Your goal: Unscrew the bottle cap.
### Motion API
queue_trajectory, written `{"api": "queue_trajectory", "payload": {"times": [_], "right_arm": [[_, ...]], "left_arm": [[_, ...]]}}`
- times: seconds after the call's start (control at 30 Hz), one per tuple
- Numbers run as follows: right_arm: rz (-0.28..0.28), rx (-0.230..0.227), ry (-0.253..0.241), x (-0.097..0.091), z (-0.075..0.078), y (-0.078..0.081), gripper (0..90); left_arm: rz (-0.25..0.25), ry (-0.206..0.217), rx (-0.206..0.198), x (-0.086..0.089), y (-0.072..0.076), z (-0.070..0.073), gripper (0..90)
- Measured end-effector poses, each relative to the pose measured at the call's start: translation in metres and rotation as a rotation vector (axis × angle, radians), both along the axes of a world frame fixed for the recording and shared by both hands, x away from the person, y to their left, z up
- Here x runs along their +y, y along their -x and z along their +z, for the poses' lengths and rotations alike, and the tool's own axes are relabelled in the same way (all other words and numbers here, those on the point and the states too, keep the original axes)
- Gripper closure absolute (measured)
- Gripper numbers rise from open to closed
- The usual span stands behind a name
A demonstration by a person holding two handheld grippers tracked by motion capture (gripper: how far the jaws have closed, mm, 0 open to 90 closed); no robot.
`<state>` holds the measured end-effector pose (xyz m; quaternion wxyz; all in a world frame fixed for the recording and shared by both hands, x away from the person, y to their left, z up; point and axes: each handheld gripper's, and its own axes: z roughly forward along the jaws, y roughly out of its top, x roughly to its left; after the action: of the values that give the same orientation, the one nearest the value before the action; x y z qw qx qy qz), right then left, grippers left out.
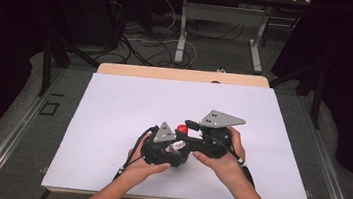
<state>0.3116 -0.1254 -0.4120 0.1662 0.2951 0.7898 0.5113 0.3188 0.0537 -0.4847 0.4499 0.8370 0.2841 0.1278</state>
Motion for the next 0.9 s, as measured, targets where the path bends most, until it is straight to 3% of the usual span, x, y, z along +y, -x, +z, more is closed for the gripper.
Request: {"api": "queue_trajectory", "payload": {"times": [0.07,0.13,0.23,0.3,0.5,0.67,0.73,0.83,0.9], "right_arm": [[-0.004,-0.012,0.028,0.002,-0.001,-0.001,60.6],[-0.006,-0.013,0.023,0.003,-0.001,-0.001,60.8],[0.036,-0.012,0.032,0.001,0.001,-0.003,61.0],[0.072,-0.012,0.03,-0.002,0.002,-0.006,61.2],[0.249,0.014,0.045,-0.012,0.005,-0.024,61.3],[0.367,0.005,0.051,-0.016,0.007,-0.033,61.4],[0.385,-0.002,0.052,-0.017,0.007,-0.034,61.2],[0.352,0.014,0.054,-0.017,0.008,-0.032,60.0],[0.313,0.015,0.036,-0.016,0.007,-0.027,51.4]], "left_arm": [[0.0,-0.002,-0.003,0.001,0.0,0.0,30.2],[-0.004,-0.004,0.005,0.002,0.001,0.001,30.3],[-0.013,-0.015,-0.002,0.003,0.001,0.002,30.3],[-0.012,0.0,-0.008,0.002,0.001,0.002,30.3],[-0.019,0.001,0.006,0.002,0.002,0.002,30.3],[-0.034,0.013,-0.001,0.001,0.003,0.003,30.3],[-0.033,0.012,-0.001,0.001,0.003,0.003,30.3],[-0.031,0.006,-0.004,0.001,0.003,0.002,30.3],[-0.037,-0.008,0.009,0.002,0.003,0.003,30.2]]}}
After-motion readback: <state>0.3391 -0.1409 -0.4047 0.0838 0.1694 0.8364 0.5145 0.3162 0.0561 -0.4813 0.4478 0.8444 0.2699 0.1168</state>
